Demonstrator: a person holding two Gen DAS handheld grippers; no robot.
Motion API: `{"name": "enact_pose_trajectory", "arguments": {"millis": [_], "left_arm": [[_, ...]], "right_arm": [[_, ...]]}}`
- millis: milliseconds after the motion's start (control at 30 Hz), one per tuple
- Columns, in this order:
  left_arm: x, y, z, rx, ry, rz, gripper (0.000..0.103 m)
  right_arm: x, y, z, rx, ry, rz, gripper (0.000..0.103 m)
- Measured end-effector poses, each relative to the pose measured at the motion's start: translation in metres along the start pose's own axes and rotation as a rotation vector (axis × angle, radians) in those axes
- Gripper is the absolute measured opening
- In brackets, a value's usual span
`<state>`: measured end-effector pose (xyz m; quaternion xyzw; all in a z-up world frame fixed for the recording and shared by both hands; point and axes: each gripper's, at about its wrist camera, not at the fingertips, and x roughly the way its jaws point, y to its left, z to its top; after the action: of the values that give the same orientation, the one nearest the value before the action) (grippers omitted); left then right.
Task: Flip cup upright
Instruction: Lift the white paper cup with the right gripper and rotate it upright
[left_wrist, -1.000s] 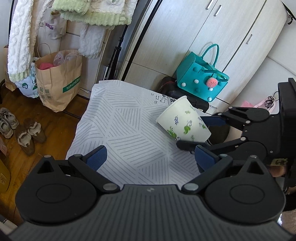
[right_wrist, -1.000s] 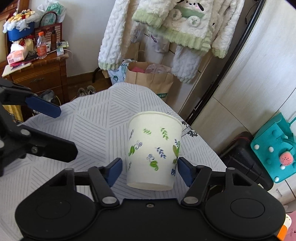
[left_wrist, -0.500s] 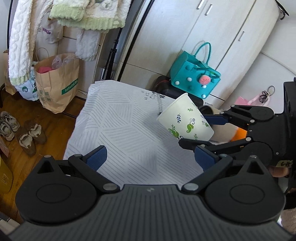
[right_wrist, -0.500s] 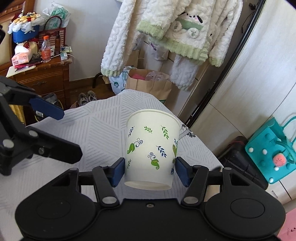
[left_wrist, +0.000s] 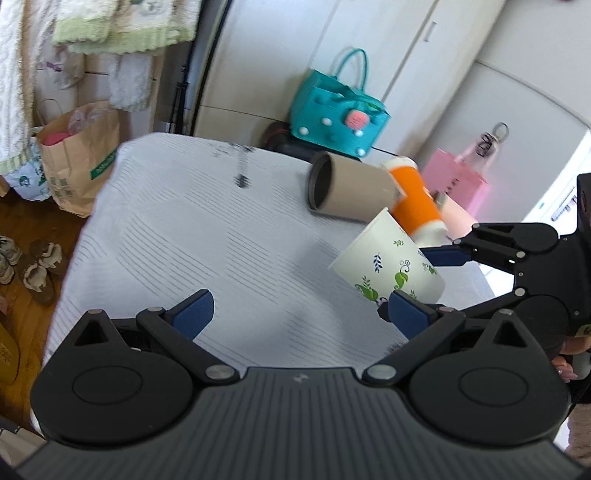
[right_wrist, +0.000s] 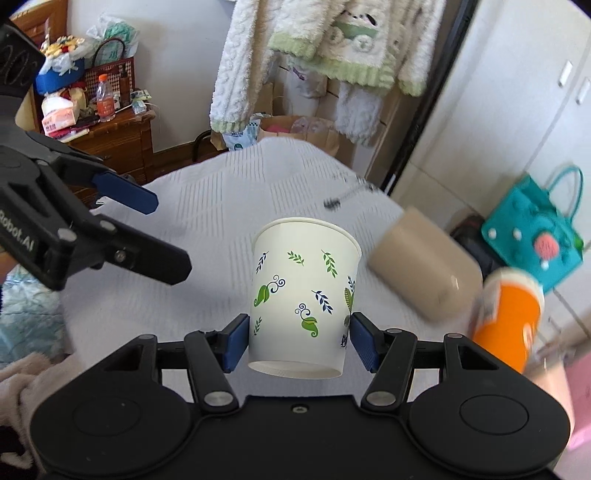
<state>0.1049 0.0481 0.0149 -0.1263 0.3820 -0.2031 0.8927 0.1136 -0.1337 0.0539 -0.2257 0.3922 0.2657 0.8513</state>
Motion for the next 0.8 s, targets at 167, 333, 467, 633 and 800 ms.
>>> {"name": "enact_pose_trajectory", "arguments": {"millis": [167,333,467,633,800], "left_arm": [[0.003,-0.030,-0.013,0.034,0.038,-0.051,0.102],[0.011,-0.052,-0.018,0.028,0.060,-0.085,0.102],[0.023,-0.068,-0.019,0.049,0.090,-0.068,0.102],[0.044,-0.070,-0.017,0.018,0.101,-0.073,0.102],[0.061,-0.069,-0.020,-0.039,0.135,-0.125,0.102]], "right_arm": [[-0.015,-0.009,-0.036,0.070,0.010,-0.015,0.064],[-0.016,-0.022,-0.059,0.136,0.009,-0.037,0.064],[-0.009,-0.031,-0.073,0.183,0.009,-0.013,0.065],[-0.005,-0.038,-0.086,0.195,-0.014,0.022,0.067],[-0.010,-0.047,-0.092,0.201,-0.032,0.097,0.084]]}}
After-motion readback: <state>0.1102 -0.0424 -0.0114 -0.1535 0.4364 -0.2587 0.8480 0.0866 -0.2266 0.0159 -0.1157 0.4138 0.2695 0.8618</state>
